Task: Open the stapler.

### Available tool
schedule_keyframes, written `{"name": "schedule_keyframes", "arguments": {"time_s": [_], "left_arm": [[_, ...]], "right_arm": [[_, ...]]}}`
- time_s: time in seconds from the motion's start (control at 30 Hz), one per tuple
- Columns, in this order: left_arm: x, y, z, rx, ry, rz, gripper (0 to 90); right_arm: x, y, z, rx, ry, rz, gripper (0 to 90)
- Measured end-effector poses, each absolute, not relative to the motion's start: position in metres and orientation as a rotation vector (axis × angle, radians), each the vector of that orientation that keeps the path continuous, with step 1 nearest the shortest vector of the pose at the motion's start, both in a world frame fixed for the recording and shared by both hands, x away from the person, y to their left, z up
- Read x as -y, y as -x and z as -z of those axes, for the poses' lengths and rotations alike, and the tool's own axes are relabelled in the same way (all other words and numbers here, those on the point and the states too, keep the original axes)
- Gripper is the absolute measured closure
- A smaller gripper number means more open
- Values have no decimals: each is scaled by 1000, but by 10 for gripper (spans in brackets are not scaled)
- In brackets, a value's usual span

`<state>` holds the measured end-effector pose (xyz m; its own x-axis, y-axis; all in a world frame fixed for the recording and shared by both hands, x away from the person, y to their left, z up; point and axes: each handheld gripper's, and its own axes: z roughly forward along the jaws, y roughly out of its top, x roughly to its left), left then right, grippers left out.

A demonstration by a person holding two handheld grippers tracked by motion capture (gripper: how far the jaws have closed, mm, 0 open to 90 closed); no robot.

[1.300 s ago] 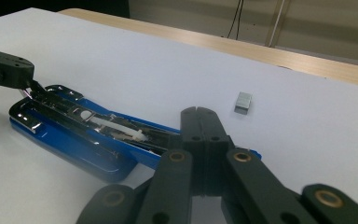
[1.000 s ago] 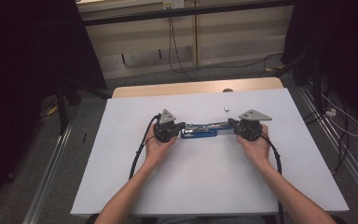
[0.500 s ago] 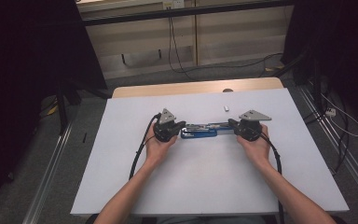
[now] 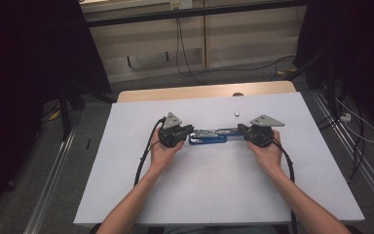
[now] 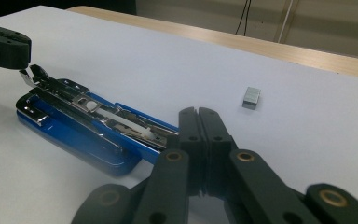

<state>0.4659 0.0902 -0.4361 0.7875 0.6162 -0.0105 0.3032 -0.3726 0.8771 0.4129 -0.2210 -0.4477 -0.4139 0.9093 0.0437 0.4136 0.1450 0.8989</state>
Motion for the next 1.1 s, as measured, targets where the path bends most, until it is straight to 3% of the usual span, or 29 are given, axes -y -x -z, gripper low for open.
{"name": "schedule_keyframes", "arguments": {"time_s": [0.4, 0.6, 0.9, 1.1], "left_arm": [[-93, -462, 432, -723, -1906, -397, 593], [-95, -463, 431, -791, -1891, -401, 349], [-101, -461, 431, -828, -1925, -437, 132], [-107, -458, 428, -808, -1899, -426, 36]], "right_arm": [[220, -411, 443, -1889, -1232, -1298, 748], [219, -412, 443, -1876, -1255, -1310, 532], [219, -413, 442, -1813, -1295, -1301, 172], [220, -414, 443, -1812, -1308, -1287, 119]]}}
